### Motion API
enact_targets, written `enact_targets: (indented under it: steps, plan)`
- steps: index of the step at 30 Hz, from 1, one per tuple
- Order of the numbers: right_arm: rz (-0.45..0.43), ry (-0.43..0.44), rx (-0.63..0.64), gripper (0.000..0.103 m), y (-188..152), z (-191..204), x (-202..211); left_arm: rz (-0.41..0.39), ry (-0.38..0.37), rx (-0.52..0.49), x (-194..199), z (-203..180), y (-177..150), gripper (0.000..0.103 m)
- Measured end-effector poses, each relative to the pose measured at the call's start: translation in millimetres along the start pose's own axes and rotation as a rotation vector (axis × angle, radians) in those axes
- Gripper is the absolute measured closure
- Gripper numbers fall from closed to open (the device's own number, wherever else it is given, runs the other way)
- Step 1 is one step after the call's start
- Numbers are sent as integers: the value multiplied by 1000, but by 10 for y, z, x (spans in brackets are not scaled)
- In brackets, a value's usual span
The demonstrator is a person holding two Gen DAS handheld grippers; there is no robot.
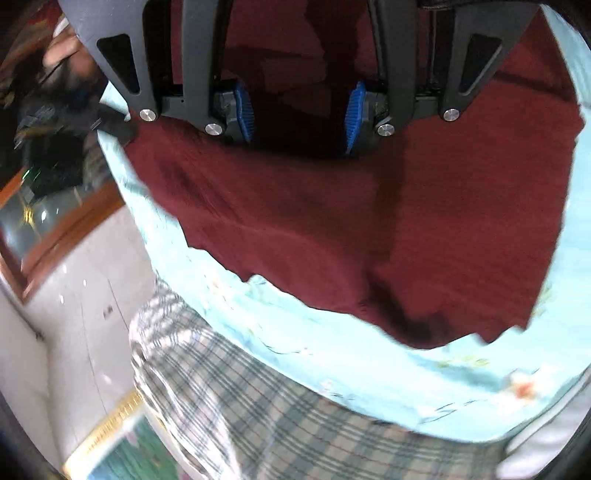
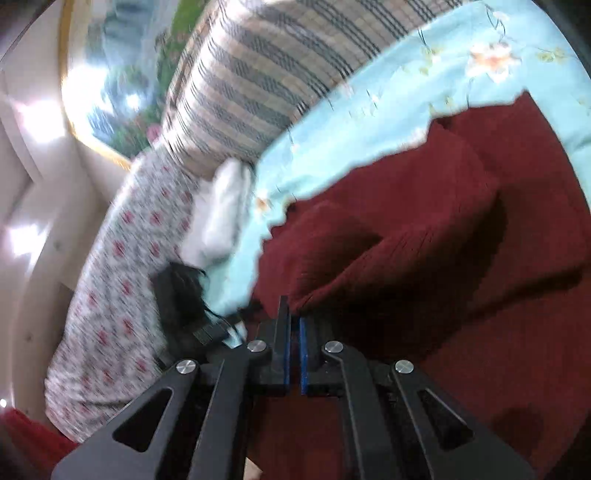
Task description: Fold large clothes
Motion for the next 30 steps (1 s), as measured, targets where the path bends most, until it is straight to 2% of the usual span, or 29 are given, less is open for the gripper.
enact_targets:
  steps: [4, 6, 8, 9, 10, 14, 17, 19, 20, 21, 22, 23, 25, 27, 30]
  plan:
    - [87, -105, -15, 96, -179, -259, -208, 22, -25, 69, 74, 208, -101, 58]
    - [110, -102, -39, 94, -187, -319, -186, 22, -56, 97, 150, 271, -114, 53]
    - [82, -100, -39, 80, -141, -301, -89, 16, -87, 127, 209, 294, -64, 44]
    - [39, -111, -31, 63, -72, -301, 47, 13, -105, 141, 227, 286, -26, 37]
    - [4, -121, -26, 52, -10, -295, 131, 6, -132, 163, 270, 292, 26, 34]
    - [-135, -208, -40, 51, 374, -471, 424, -13, -187, 206, 361, 280, 198, 21]
    - [-164, -250, -63, 51, 555, -622, 383, 35, -137, 169, 187, 174, 288, 20]
    - [-143, -266, -78, 51, 636, -734, 250, 59, -129, 140, 62, 113, 286, 25]
    - [-131, -273, -79, 54, 646, -781, 221, 69, -120, 115, 1, 91, 270, 40]
    - [-104, -283, -82, 79, 661, -820, 157, 82, -108, 91, -50, 73, 247, 78]
    - [-94, -276, -84, 99, 665, -819, 143, 98, -88, 68, -94, 63, 222, 99]
    - [-110, -259, -74, 99, 674, -787, 189, 95, -71, 48, -91, 53, 206, 95]
    - [-163, -227, -7, 99, 696, -616, 338, 31, -38, 16, 24, 58, 189, 95]
    - [-165, -249, 30, 99, 669, -578, 380, 12, 13, 1, 75, 122, 138, 95]
    - [-93, -391, 32, 99, 565, -827, 273, 35, 54, 0, 7, 221, 30, 96]
Point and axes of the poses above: each gripper's, at about its wrist camera, not at the fingertips, and x roughly against the way its jaws point, z to its left, y to its top, the point moved 5 cm from there along -x, roughly the way its jaws point, and after that the axes turned 7 degrees about y, right-handed, at the moved point
